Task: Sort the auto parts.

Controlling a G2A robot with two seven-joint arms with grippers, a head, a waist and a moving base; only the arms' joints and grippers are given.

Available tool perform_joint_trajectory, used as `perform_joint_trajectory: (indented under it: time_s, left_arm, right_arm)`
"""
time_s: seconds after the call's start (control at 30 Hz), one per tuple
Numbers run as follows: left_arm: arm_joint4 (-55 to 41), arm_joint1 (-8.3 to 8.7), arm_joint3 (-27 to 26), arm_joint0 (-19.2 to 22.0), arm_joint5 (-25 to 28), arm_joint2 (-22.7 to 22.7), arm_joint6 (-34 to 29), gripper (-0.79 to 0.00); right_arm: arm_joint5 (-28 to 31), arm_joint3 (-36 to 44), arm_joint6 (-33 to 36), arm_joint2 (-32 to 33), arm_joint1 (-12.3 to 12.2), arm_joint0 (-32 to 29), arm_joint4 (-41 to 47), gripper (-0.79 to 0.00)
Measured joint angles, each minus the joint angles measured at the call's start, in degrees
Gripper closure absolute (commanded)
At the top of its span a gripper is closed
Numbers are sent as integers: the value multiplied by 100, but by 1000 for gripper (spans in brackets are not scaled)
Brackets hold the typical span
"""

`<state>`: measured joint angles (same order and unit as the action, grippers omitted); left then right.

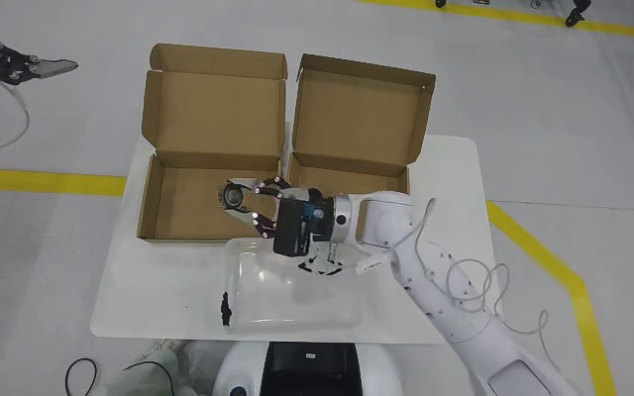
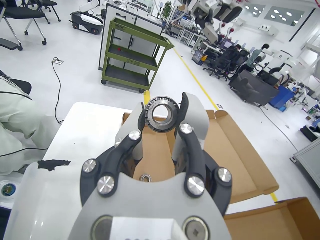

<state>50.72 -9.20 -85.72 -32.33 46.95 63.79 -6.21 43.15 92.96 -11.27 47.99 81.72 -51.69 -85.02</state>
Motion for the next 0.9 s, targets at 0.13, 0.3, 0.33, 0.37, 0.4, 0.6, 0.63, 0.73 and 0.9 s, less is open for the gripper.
perform_joint_trajectory:
  time_s: [0.13,0.3,0.33,0.37,0.4,0.6,0.63,0.73,0.9]
  left_arm:
    - [0,0,0,0,0,0,0,-785]
    - [0,0,0,0,0,0,0,-785]
    - [0,0,0,0,0,0,0,-785]
    - [0,0,0,0,0,0,0,-785]
    - [0,0,0,0,0,0,0,-785]
    - [0,0,0,0,0,0,0,-785]
    - [0,0,0,0,0,0,0,-785]
    - [0,0,0,0,0,0,0,-785]
    - [0,0,0,0,0,0,0,-785]
  right_arm:
    - [-83,-97,-172,-19,50,255,126,0]
    - [-93,-204,-572,21,80,458,206,0]
    - [-87,-217,-621,24,82,480,203,0]
    - [-82,-228,-678,30,85,507,197,0]
    - [-77,-232,-708,34,87,526,194,0]
    - [-74,-155,-799,90,84,592,145,0]
    - [-78,-133,-807,97,81,589,125,0]
    - [-86,-66,-816,122,71,567,73,0]
    - [-74,28,-874,142,55,550,-58,0]
